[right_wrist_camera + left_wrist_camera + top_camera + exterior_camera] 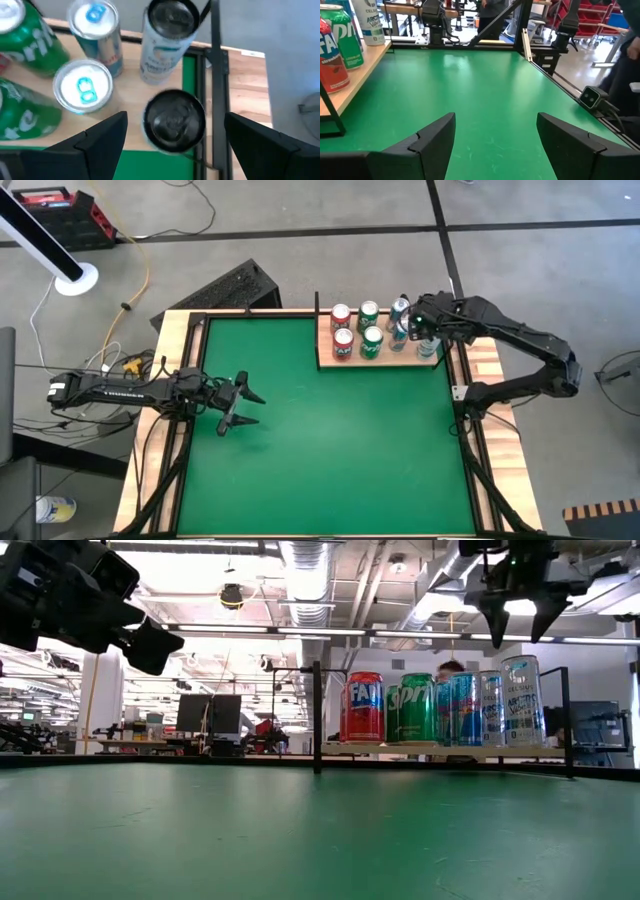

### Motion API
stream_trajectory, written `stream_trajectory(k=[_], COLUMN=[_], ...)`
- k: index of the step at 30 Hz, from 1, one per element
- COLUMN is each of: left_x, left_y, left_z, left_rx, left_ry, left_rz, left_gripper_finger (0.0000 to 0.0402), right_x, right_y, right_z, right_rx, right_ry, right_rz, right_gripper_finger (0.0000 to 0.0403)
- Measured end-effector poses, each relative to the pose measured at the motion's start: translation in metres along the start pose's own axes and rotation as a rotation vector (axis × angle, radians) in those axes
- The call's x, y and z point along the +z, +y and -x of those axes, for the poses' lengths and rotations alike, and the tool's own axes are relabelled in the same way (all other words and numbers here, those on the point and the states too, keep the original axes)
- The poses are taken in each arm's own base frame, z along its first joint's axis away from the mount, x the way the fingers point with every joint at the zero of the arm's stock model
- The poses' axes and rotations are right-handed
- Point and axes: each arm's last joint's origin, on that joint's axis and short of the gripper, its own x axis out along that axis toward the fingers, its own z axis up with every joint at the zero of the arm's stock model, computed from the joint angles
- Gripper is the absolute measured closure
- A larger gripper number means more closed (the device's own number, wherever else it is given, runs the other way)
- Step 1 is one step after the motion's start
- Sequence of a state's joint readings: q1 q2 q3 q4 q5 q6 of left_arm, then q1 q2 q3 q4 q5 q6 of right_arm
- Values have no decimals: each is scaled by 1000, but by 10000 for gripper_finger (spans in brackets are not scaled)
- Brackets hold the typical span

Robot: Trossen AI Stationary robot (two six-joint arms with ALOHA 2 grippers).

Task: Place canned beverage on shelf
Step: Put the white-blue soda can on the shelf aligned with the other white-blue soda can

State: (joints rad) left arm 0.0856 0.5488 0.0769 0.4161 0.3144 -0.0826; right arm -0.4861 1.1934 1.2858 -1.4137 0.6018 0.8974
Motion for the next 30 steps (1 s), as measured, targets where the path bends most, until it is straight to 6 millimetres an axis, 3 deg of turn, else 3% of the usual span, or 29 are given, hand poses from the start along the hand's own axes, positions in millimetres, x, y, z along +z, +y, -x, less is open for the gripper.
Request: stream_trajectory(k=[12, 20, 30], left_x=[0, -1, 0], left_y=[-1, -1, -1], left_z=[0, 0, 0], left_rx=[-23, -32, -44], left_ry=[2, 10, 4], left_rz=[-11, -3, -3], left_gripper_finger=[139, 139, 139], right_x=[-22, -38, -66], right_y=[12, 18, 20], right_z=[10, 26, 3], right_rx=[-33, -18, -89], right_ry=[16, -117, -156], right_rz=[0, -42, -77], right_gripper_finger=[47, 47, 47])
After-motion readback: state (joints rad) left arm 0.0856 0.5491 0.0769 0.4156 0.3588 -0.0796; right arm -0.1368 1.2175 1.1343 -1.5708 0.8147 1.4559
